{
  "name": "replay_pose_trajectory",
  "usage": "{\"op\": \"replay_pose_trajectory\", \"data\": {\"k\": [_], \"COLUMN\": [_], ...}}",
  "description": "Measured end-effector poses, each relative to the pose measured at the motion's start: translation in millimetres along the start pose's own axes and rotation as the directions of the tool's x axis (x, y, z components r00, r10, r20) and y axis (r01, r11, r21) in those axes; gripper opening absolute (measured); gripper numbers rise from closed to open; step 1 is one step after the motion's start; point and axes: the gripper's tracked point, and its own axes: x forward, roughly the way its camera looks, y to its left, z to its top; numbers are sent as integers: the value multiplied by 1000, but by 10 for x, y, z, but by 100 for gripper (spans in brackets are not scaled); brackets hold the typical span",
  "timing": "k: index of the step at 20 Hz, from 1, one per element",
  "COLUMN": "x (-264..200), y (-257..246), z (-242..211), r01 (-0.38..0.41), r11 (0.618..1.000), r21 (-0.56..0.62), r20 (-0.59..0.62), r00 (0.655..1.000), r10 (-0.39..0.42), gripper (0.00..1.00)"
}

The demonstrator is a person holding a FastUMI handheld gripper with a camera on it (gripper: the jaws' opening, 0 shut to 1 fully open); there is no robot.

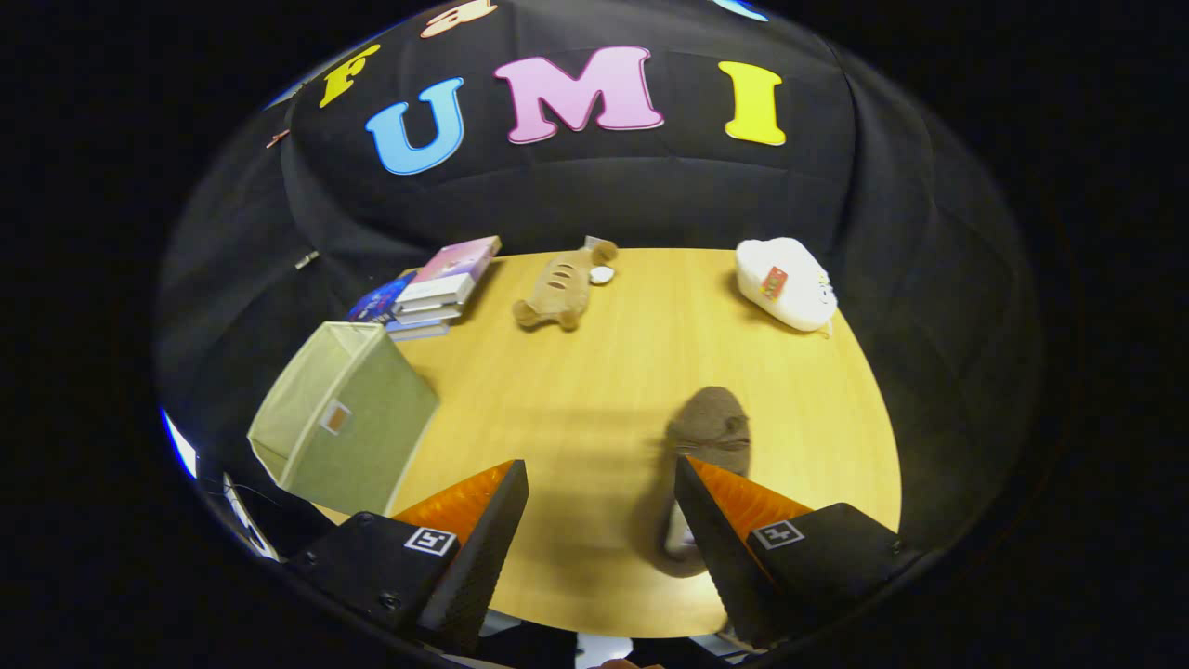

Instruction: Open the storage box then place both shoes into the box .Put the left shoe in first, then the right shoe, with the right side of both shoes facing outward in a uniform manner.

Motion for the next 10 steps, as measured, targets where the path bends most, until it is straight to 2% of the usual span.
{"op": "replay_pose_trajectory", "data": {"k": [5, 10], "x": [234, 577], "y": [-659, -998], "z": [-384, -576], "r01": [52, 70], "r11": [998, 995], "r21": [-40, -65], "r20": [-62, -116], "r00": [997, 990], "r10": [-54, -77], "gripper": [99, 99]}}
